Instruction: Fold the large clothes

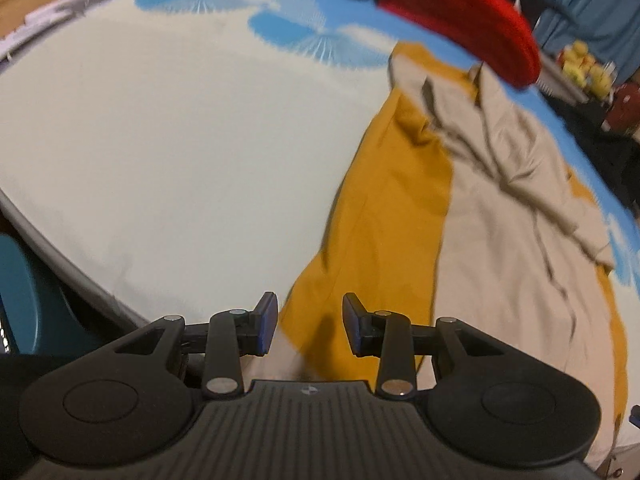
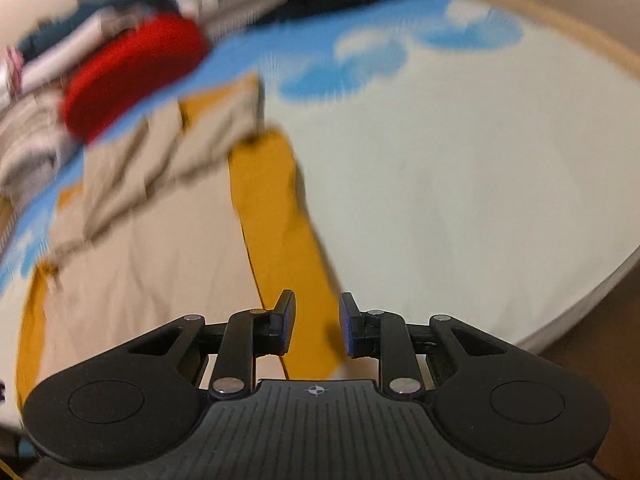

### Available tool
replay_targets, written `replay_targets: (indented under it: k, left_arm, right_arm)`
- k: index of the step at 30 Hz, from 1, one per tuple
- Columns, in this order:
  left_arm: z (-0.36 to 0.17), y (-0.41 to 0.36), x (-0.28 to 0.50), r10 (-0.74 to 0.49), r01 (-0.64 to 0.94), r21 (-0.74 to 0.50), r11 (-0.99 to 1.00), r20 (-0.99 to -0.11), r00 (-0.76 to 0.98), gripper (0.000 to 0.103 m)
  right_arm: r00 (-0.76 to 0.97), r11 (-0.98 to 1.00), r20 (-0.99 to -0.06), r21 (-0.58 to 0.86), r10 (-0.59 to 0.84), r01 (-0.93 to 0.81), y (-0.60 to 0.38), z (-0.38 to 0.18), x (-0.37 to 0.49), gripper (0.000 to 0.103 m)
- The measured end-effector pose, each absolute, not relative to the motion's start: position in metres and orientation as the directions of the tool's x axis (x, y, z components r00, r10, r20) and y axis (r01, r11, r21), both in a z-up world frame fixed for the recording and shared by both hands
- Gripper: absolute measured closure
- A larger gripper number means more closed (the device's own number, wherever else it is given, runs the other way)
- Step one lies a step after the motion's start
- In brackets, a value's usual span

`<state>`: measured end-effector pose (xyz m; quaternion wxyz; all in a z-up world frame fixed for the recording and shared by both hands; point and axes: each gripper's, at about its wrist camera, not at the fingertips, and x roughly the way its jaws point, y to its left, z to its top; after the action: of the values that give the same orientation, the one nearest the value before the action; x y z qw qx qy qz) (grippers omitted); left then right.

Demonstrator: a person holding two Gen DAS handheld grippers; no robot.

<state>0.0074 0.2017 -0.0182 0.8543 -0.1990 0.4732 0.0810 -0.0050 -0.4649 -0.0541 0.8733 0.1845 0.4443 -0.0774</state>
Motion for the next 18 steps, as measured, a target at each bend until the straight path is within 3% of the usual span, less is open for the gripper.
replay_targets:
  k: [8, 9, 10, 11, 12, 13, 18]
  left_arm:
    - [-0.040, 0.202, 0.012, -0.041, -0.313, -0.208, 0.927, -0.884, 0.465, 0.064]
    - [-0.041, 0.200, 0.014, -0.035, -0.299, -0.195, 0.934, -0.883, 0.468, 0.072]
    - [-0.041, 0.198, 0.013, -0.034, -0.280, -0.186, 0.942, -0.881, 0.472, 0.090]
    - [-0.039, 0.196, 0.012, -0.036, -0.262, -0.180, 0.948, -0.879, 0.476, 0.095]
    - [-0.036, 0.195, 0.011, -0.037, -0.247, -0.179, 0.952, -0.871, 0.490, 0.100]
    - [-0.030, 0.194, 0.008, -0.034, -0.233, -0.178, 0.956, -0.857, 0.514, 0.101]
    - [-0.015, 0.199, 0.001, -0.033, -0.240, -0.206, 0.949, -0.820, 0.572, 0.100]
  right_arm:
    - [0.472, 0.945, -0.882, 0.157, 0.004, 0.285, -0.447, -0.083, 0.009, 0.073]
    - [0.470, 0.945, -0.883, 0.157, 0.005, 0.286, -0.447, -0.082, 0.006, 0.073]
    - [0.469, 0.947, -0.883, 0.153, 0.003, 0.283, -0.447, -0.082, 0.007, 0.072]
    - [0.467, 0.950, -0.884, 0.148, 0.002, 0.276, -0.446, -0.082, 0.007, 0.073]
    - [0.466, 0.952, -0.885, 0.144, 0.001, 0.270, -0.445, -0.081, 0.006, 0.077]
    - [0.468, 0.954, -0.884, 0.144, 0.003, 0.264, -0.444, -0.081, 0.006, 0.102]
    - [0.603, 0.939, -0.797, 0.229, 0.030, 0.257, -0.451, -0.055, 0.000, 0.103]
